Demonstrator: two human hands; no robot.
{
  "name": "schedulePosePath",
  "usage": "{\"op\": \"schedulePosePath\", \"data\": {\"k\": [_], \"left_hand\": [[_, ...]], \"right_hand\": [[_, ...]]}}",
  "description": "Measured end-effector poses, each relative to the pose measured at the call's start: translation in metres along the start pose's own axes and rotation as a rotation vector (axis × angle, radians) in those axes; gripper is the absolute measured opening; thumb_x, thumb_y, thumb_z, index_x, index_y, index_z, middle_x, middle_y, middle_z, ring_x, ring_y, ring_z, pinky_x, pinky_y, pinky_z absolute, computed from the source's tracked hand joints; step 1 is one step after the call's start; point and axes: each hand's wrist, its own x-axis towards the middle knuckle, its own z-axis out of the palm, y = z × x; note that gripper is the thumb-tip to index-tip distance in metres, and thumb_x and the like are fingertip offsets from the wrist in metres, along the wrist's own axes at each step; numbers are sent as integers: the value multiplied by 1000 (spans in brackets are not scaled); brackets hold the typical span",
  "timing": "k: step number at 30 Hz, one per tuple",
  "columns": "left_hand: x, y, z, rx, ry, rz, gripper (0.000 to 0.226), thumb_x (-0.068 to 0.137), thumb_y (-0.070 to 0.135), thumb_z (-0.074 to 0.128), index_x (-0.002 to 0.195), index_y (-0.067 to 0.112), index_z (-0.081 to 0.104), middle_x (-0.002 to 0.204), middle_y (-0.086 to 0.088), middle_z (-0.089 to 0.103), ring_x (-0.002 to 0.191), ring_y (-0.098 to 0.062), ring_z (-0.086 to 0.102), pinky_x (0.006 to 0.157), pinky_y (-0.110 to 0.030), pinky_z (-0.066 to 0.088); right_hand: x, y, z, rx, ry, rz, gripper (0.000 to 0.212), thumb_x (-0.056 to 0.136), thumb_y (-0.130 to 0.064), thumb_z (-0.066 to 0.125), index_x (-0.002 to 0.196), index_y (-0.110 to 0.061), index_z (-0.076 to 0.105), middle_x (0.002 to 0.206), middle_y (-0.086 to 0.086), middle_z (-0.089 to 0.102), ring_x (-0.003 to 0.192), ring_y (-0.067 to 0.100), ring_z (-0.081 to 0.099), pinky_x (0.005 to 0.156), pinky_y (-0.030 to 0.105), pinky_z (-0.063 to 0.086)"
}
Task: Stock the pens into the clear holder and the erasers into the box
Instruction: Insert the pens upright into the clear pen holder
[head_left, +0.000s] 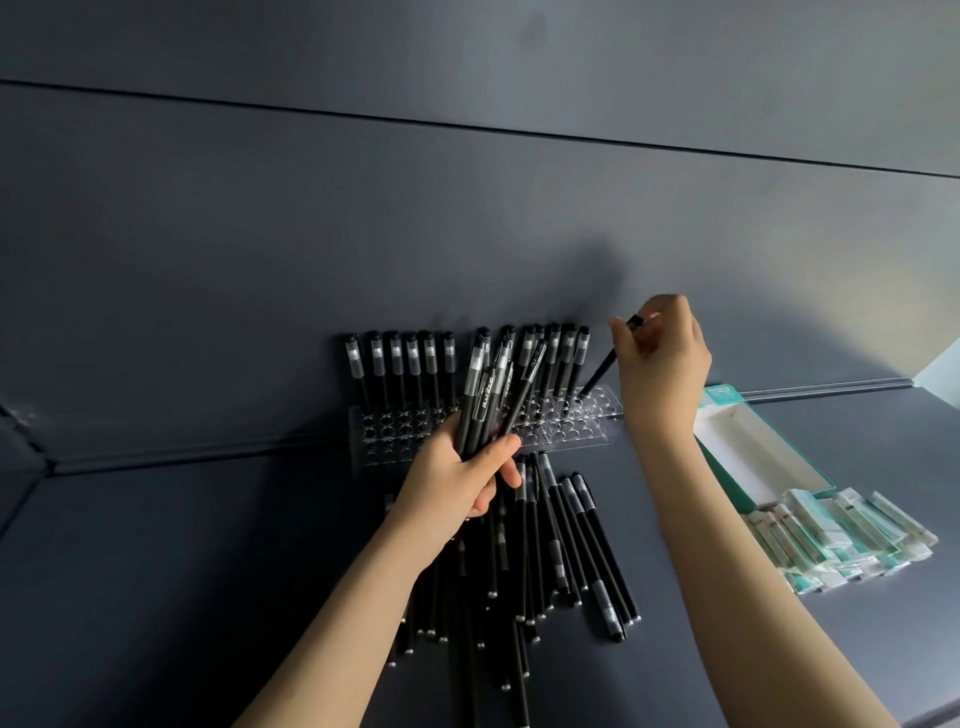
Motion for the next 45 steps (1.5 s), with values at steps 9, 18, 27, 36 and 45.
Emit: {"op": "schedulePosePath", "data": {"k": [9, 18, 27, 36, 45], "left_hand": [[1, 0, 0, -23, -15, -3, 10, 95, 20, 62, 97, 11, 62, 74, -9, 69, 45, -15, 38, 44, -28, 27], [-2, 0, 1, -78, -53, 0, 35, 89, 35, 62, 106, 4, 65, 73, -7, 68, 45, -13, 39, 43, -26, 29], [-5, -1, 7, -55, -135, -24, 24, 92, 33, 60, 103, 14, 71, 73, -8, 69, 44, -13, 37, 43, -24, 27], [-3, -2, 3, -63, -109, -49, 28, 97, 36, 52, 102, 8, 52, 75, -10, 68, 43, -13, 39, 43, -24, 31], [-1, -1, 4, -57, -67, -34, 20, 99, 24, 55, 106, 6, 56, 80, -7, 70, 53, -17, 55, 43, -25, 40]], "right_hand": [[2, 9, 6, -135, -127, -70, 18, 89, -22, 69, 85, -7, 59, 77, 6, 61, 65, 29, 55, 61, 35, 43], [-28, -13, -21, 311, -311, 234, 15, 96, -28, 61, 107, -20, 69, 93, 3, 71, 79, 19, 66, 72, 32, 56], [-47, -34, -32, 833, -434, 560, 21, 90, -9, 66, 111, -13, 62, 98, 16, 68, 81, 19, 61, 67, 24, 53], [-22, -17, -41, 639, 126, 445, 21, 89, -6, 68, 100, -13, 51, 87, 12, 66, 70, 16, 66, 73, 34, 57], [-8, -2, -31, 283, 198, 202, 17, 90, -12, 64, 103, -17, 54, 91, 5, 70, 72, 5, 64, 69, 11, 44]]}}
